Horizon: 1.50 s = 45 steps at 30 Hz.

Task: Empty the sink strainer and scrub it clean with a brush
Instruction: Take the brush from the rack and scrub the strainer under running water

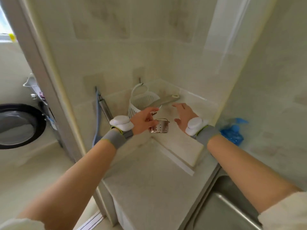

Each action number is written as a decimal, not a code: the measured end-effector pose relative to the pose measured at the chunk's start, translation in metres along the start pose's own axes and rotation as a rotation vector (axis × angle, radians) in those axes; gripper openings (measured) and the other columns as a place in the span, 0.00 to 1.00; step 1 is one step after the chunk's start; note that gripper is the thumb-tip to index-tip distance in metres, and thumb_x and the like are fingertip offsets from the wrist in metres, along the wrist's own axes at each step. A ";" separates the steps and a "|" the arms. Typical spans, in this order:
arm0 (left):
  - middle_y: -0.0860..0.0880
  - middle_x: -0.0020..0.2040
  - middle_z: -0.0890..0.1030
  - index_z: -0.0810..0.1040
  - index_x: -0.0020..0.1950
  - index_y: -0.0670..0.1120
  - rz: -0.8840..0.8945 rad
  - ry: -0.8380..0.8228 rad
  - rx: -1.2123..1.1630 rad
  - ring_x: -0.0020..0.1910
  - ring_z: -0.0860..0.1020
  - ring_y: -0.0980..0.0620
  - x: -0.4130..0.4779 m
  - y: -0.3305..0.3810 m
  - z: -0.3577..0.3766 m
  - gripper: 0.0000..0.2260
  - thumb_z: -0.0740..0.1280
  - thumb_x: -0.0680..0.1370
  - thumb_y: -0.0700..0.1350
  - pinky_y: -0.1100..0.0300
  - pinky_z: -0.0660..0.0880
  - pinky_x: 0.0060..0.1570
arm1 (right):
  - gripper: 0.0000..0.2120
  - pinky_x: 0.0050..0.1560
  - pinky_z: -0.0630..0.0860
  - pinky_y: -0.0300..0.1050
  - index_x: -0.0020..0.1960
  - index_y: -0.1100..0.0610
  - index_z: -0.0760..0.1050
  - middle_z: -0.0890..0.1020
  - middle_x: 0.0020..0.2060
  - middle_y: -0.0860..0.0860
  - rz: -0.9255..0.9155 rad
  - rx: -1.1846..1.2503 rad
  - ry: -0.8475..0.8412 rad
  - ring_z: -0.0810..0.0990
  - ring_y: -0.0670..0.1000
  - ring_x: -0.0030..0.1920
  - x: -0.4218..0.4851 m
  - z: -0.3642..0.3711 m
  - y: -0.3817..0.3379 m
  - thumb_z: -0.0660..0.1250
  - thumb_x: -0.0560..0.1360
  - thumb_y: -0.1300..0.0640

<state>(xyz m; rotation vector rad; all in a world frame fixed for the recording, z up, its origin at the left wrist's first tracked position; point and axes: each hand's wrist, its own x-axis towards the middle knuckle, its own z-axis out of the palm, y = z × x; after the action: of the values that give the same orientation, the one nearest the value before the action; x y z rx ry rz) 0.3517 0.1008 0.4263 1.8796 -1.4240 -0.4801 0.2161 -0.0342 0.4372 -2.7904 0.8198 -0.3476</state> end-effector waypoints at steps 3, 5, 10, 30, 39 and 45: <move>0.51 0.35 0.75 0.64 0.69 0.44 -0.067 0.029 0.018 0.36 0.74 0.52 0.006 -0.009 0.000 0.21 0.64 0.77 0.41 0.52 0.74 0.47 | 0.24 0.70 0.63 0.51 0.72 0.62 0.62 0.64 0.71 0.60 -0.128 -0.141 0.067 0.63 0.62 0.71 0.033 -0.001 -0.004 0.57 0.77 0.68; 0.48 0.38 0.77 0.65 0.68 0.44 -0.094 0.041 0.047 0.38 0.74 0.50 0.008 -0.013 0.002 0.21 0.65 0.76 0.42 0.53 0.73 0.47 | 0.21 0.70 0.63 0.58 0.69 0.65 0.66 0.69 0.68 0.63 -0.234 -0.213 0.147 0.63 0.67 0.70 0.052 0.004 -0.004 0.56 0.76 0.69; 0.52 0.35 0.77 0.66 0.67 0.44 -0.086 0.041 -0.001 0.36 0.75 0.51 0.010 -0.019 0.003 0.20 0.65 0.76 0.41 0.51 0.74 0.48 | 0.23 0.71 0.55 0.49 0.74 0.56 0.59 0.65 0.69 0.59 -0.229 -0.447 0.032 0.63 0.58 0.70 0.077 0.006 -0.008 0.52 0.79 0.62; 0.54 0.33 0.76 0.69 0.52 0.49 0.139 -0.233 -0.048 0.32 0.73 0.57 -0.025 0.003 0.050 0.08 0.64 0.76 0.41 0.71 0.69 0.34 | 0.15 0.44 0.65 0.48 0.65 0.61 0.65 0.69 0.62 0.60 0.605 -0.172 0.266 0.71 0.59 0.61 -0.054 0.000 -0.029 0.53 0.79 0.66; 0.47 0.26 0.75 0.69 0.36 0.47 -0.164 -0.592 -0.348 0.15 0.70 0.61 -0.057 0.010 0.202 0.12 0.65 0.75 0.34 0.68 0.70 0.19 | 0.15 0.54 0.70 0.50 0.65 0.65 0.64 0.72 0.63 0.62 1.076 0.199 0.047 0.74 0.62 0.61 -0.244 0.097 0.020 0.55 0.79 0.64; 0.43 0.47 0.75 0.66 0.63 0.46 -0.496 -0.784 -0.583 0.36 0.76 0.49 -0.081 0.040 0.282 0.15 0.61 0.78 0.48 0.59 0.78 0.40 | 0.16 0.59 0.70 0.51 0.67 0.62 0.64 0.75 0.63 0.62 1.250 0.324 0.008 0.74 0.61 0.62 -0.317 0.115 0.055 0.55 0.79 0.62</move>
<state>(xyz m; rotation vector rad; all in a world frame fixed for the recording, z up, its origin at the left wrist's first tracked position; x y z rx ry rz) 0.1102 0.0817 0.2561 1.5808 -1.0347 -1.8109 -0.0379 0.1111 0.2614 -1.5375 2.0136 -0.2074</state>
